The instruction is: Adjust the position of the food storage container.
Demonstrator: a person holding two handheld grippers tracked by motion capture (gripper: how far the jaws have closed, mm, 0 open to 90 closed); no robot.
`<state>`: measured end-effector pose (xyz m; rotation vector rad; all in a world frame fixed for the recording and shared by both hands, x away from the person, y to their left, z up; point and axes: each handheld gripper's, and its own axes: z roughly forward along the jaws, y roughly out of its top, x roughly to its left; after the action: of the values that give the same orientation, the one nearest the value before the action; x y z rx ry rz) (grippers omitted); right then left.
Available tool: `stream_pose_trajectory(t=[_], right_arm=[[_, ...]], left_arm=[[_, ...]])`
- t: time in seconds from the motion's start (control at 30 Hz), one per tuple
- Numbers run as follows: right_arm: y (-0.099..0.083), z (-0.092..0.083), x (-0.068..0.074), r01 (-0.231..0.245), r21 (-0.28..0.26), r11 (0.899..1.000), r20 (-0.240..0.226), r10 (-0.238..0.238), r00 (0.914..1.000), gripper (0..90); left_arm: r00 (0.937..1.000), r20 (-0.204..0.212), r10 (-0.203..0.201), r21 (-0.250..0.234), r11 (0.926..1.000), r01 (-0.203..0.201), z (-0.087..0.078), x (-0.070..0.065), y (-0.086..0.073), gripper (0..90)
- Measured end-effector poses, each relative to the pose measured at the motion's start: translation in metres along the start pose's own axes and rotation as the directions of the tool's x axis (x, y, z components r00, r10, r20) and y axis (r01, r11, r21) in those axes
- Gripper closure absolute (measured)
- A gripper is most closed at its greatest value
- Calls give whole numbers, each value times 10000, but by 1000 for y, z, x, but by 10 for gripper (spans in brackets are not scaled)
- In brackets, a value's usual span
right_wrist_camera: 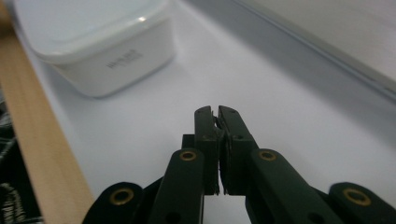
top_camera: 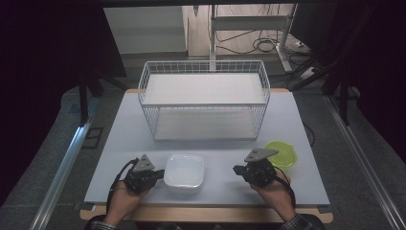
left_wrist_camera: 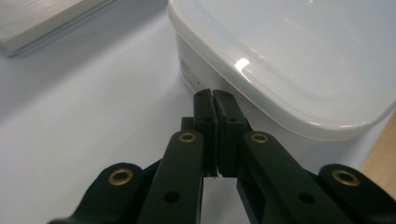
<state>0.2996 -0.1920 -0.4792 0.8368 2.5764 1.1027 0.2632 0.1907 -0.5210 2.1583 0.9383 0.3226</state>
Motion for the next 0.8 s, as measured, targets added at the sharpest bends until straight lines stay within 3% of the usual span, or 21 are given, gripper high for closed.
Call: stream_pose_trajectory(t=[0.17, 0.3, 0.47, 0.67, 0.8], right_arm=[[1, 8, 9, -123, 118, 9999, -288, 126, 9995, 896], [1, 14, 11, -480, 303, 9984, -546, 496, 9973, 897], [0, 23, 15, -368, 540, 9979, -668, 404, 9969, 896], [0, 27, 17, -329, 625, 9975, -374, 353, 9987, 896], [-2, 24, 11, -595, 619, 9963, -268, 613, 9978, 896]], left_arm=[[9994, 312, 135, -36, 9999, -134, 10, -12, 10, 892], [9987, 461, 231, -34, 9997, -230, 17, -18, 16, 895], [9973, 646, 361, -34, 9993, -359, 26, -25, 25, 896], [9971, 602, 466, -18, 9989, -466, 36, -31, 34, 897], [9964, 625, 570, -28, 9984, -569, 41, -34, 39, 897]])
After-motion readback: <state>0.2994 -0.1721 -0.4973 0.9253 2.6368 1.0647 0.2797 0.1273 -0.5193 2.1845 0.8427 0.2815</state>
